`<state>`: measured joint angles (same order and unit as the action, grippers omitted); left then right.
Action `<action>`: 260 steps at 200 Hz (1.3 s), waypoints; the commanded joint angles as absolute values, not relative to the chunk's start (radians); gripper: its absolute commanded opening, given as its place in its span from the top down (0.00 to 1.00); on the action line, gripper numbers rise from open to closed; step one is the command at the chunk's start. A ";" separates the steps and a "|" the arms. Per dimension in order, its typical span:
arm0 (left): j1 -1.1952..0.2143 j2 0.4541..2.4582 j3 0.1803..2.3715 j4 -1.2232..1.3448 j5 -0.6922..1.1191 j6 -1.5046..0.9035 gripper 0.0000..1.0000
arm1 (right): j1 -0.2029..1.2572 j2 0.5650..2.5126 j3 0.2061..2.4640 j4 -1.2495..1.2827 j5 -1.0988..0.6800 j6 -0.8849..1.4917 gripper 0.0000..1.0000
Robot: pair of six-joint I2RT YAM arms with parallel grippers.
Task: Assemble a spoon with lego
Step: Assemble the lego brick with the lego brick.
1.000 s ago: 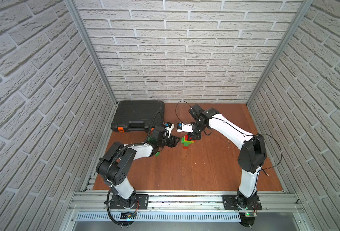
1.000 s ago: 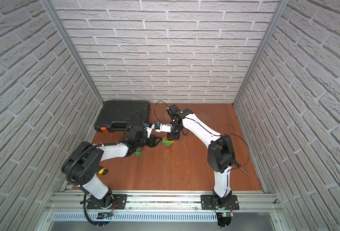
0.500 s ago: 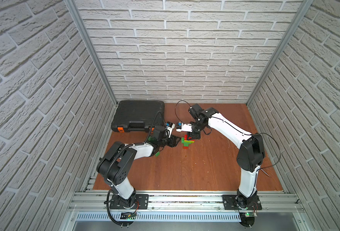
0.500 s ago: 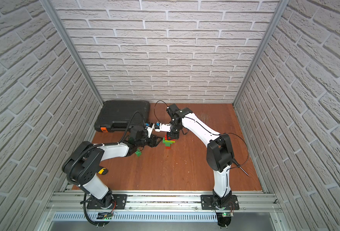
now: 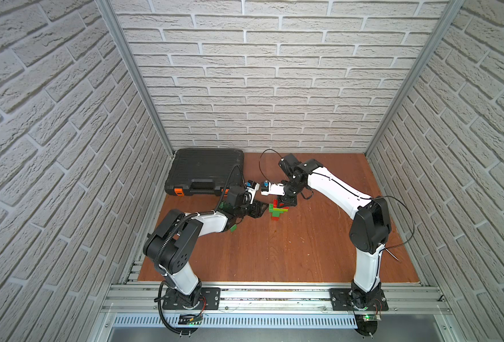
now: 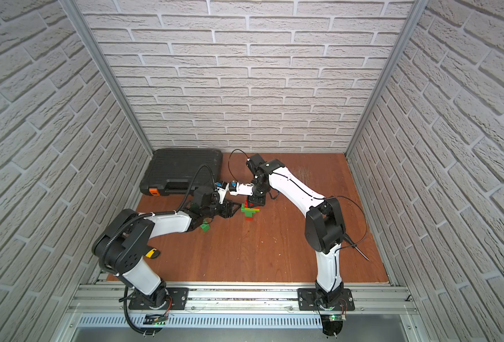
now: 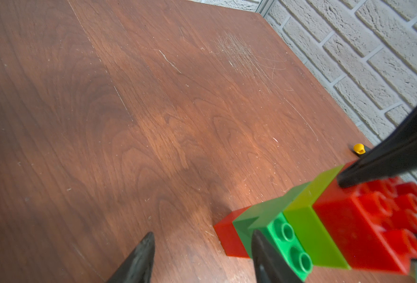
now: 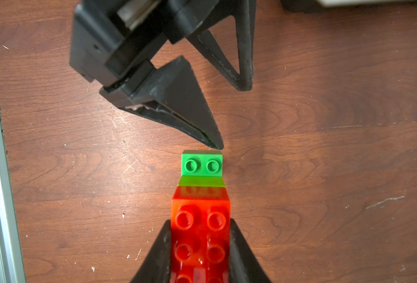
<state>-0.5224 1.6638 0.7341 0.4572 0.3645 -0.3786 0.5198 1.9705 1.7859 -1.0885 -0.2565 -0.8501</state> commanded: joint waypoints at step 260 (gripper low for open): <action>-0.495 1.599 0.707 0.445 0.331 -0.337 0.37 | 0.510 1.922 1.748 -1.124 -0.141 -0.749 0.15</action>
